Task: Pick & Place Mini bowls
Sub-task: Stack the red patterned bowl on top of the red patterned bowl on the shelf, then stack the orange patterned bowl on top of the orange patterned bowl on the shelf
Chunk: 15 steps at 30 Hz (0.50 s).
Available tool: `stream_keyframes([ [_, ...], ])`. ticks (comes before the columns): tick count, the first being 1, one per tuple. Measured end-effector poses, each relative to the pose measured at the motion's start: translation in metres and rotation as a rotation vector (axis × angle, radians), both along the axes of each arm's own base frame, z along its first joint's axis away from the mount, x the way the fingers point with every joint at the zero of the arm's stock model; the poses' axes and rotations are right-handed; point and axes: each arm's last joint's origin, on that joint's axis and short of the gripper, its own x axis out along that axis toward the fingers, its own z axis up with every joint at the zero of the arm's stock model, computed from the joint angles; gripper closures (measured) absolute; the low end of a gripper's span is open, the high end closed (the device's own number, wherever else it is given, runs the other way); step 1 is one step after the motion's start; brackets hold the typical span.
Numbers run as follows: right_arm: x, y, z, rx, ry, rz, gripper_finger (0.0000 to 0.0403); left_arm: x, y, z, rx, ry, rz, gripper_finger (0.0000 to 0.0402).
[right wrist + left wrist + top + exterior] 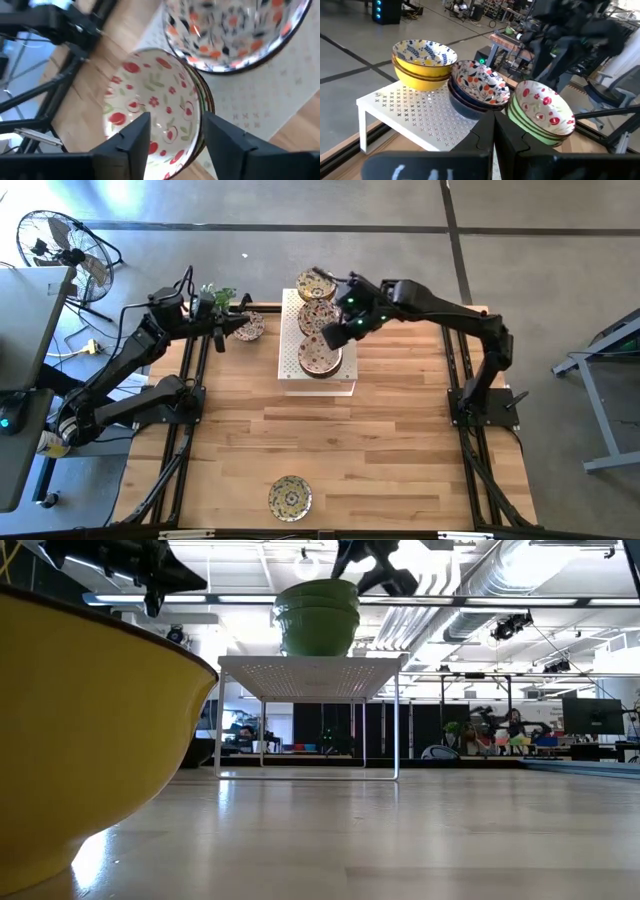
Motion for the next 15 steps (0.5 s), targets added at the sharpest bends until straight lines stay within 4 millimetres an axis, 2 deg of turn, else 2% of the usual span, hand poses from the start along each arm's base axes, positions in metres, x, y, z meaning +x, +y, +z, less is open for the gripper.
stream_keyframes([
  [3, -0.010, 0.002, 0.013, -0.070, -0.036, 0.010, 0.0231, 0.001, 0.001, -0.001, -0.008, 0.010, 0.001, 0.0401],
  [6, -0.021, 0.004, 0.025, -0.149, -0.054, 0.034, 0.0244, 0.001, 0.002, -0.005, -0.042, 0.036, 0.005, 0.0401],
  [11, -0.033, 0.009, 0.039, -0.325, -0.078, 0.203, 0.0305, -0.001, 0.001, -0.016, -0.142, 0.111, 0.072, 0.0401],
  [15, -0.031, 0.009, 0.041, -0.401, -0.121, 0.357, 0.0362, -0.002, 0.006, -0.025, -0.276, 0.161, 0.236, 0.0401],
])
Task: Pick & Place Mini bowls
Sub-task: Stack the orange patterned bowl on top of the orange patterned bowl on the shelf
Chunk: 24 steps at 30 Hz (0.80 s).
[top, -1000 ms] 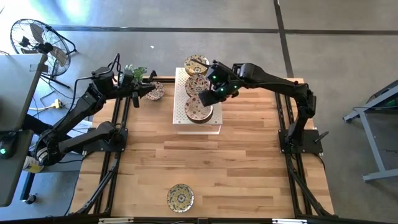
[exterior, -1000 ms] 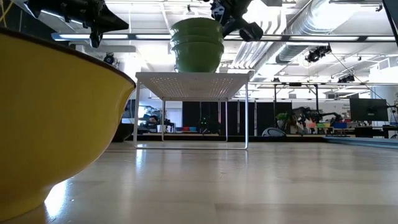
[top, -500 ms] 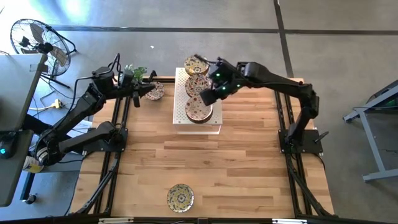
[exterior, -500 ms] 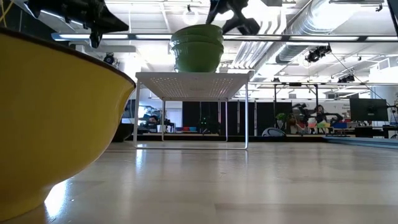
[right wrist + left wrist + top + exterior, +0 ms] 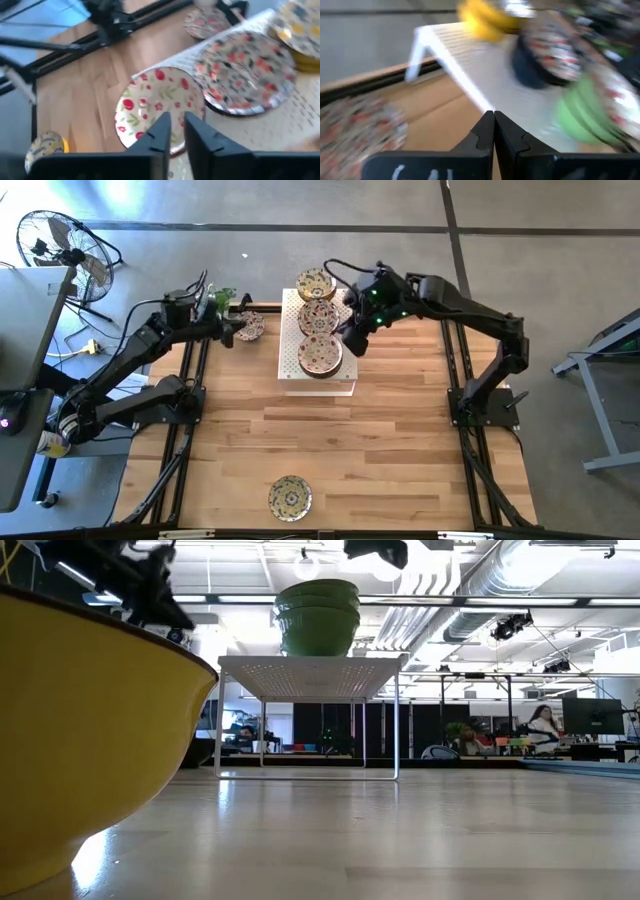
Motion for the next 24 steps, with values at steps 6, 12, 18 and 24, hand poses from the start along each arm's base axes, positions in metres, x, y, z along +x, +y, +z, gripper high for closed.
stream_keyframes([
  [6, 0.003, -0.016, -0.015, -0.069, -0.032, 0.070, 0.0392, 0.000, 0.012, -0.023, -0.208, 0.158, 0.332, 0.0401],
  [12, -0.023, -0.023, -0.025, -0.074, -0.075, 0.066, 0.0398, 0.013, 0.031, -0.051, -0.414, 0.272, 0.505, 0.0399],
  [18, -0.063, -0.020, -0.024, -0.104, -0.203, 0.007, 0.0397, 0.025, 0.046, -0.072, -0.529, 0.328, 0.586, 0.0341],
  [24, -0.094, -0.010, -0.023, -0.143, -0.287, -0.013, 0.0401, 0.026, 0.053, -0.075, -0.502, 0.327, 0.705, 0.0248],
])
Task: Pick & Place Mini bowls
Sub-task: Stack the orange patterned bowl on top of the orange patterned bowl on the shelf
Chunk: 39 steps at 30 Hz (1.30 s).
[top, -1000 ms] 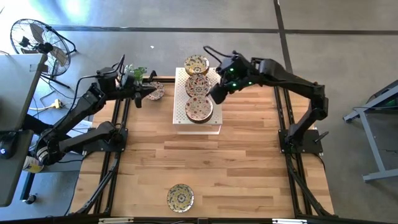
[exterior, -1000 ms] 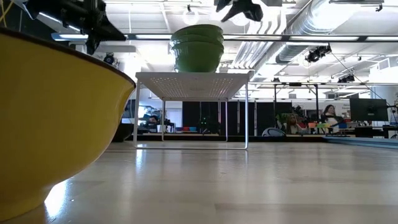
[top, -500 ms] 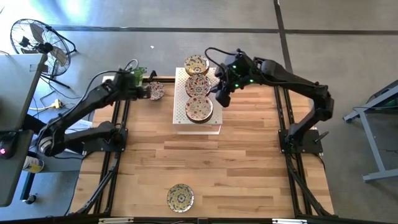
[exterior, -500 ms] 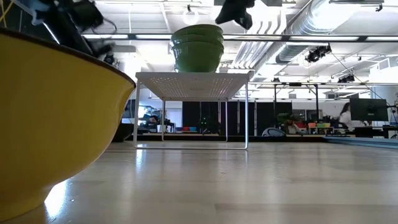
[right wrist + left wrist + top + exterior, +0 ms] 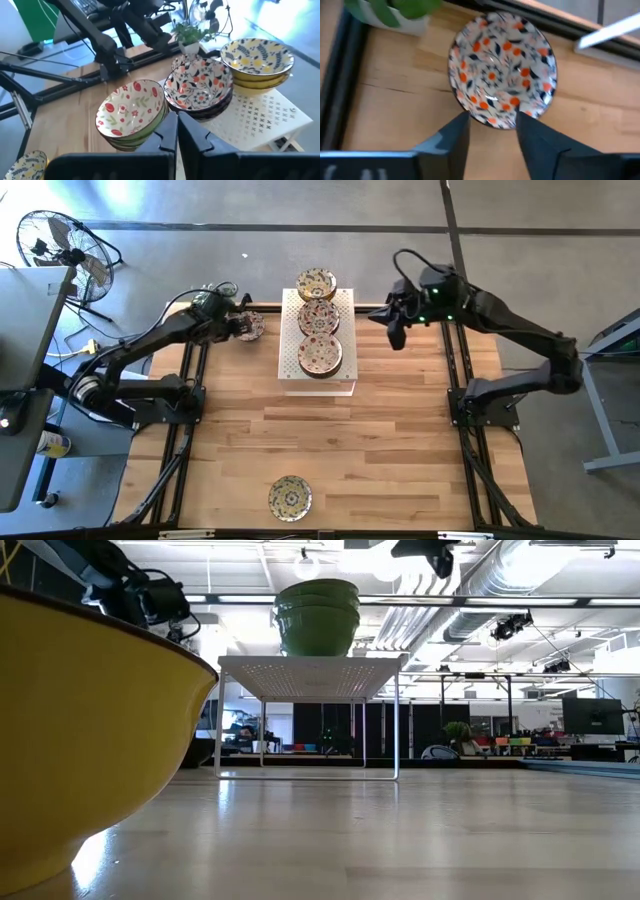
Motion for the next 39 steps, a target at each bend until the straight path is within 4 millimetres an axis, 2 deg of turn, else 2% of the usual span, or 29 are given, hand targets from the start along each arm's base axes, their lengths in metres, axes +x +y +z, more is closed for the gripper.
stream_keyframes([
  [4, -0.009, 0.004, 0.001, -0.015, -0.011, -0.004, 0.0402, -0.011, 0.009, 0.000, -0.008, -0.014, 0.067, 0.0224],
  [13, -0.011, 0.005, 0.001, -0.058, -0.005, 0.012, 0.0401, -0.038, 0.027, 0.000, -0.047, -0.106, 0.123, 0.0236],
  [39, -0.010, 0.004, 0.001, -0.074, -0.003, 0.014, 0.0402, -0.025, 0.049, -0.042, -0.235, -0.034, 0.138, 0.0233],
])
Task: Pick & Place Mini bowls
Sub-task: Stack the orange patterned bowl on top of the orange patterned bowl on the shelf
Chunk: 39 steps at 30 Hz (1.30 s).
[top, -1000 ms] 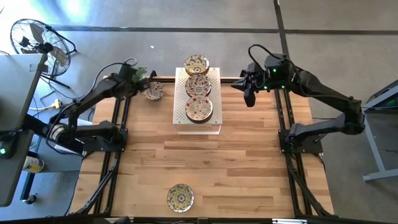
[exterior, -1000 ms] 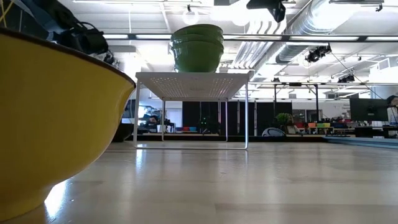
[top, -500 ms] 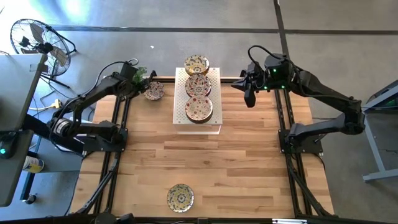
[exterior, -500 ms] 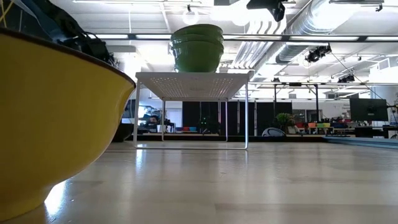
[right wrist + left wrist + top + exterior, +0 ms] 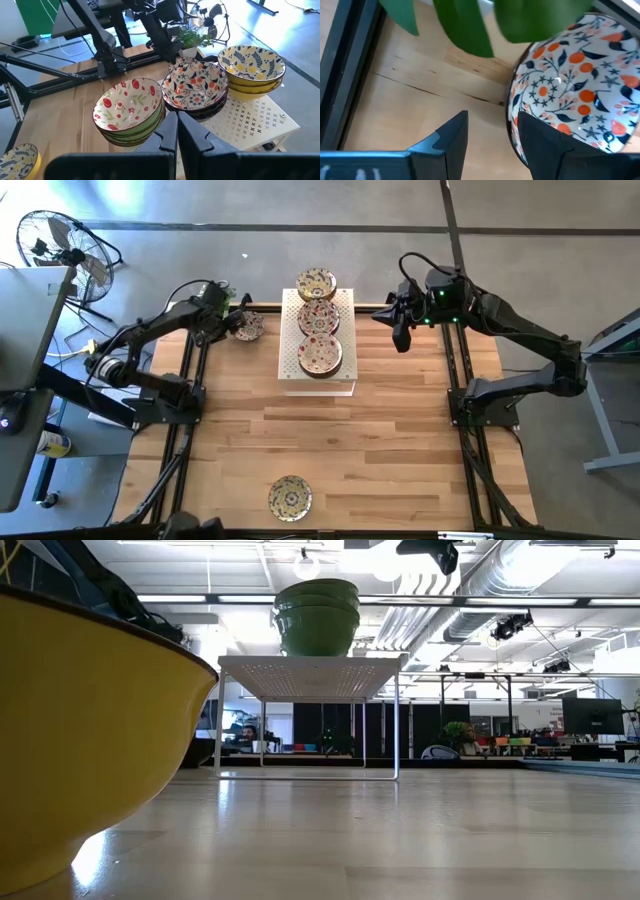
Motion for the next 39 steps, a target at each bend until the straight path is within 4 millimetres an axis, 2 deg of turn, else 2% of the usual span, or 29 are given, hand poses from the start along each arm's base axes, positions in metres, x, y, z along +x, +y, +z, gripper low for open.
stream_keyframes([
  [18, 0.001, -0.001, 0.002, -0.022, -0.015, -0.014, 0.0401, 0.009, 0.002, -0.009, -0.022, 0.022, -0.007, 0.0238],
  [21, 0.001, -0.001, 0.002, -0.021, -0.015, -0.015, 0.0402, 0.009, 0.002, -0.009, -0.021, 0.021, -0.007, 0.0257],
  [33, 0.001, -0.001, 0.001, -0.017, -0.013, -0.014, 0.0401, 0.011, 0.000, -0.010, -0.006, 0.035, -0.041, 0.0379],
  [39, 0.002, 0.002, 0.001, -0.006, -0.015, -0.006, 0.0401, 0.014, -0.003, -0.006, 0.013, 0.038, -0.056, 0.0390],
])
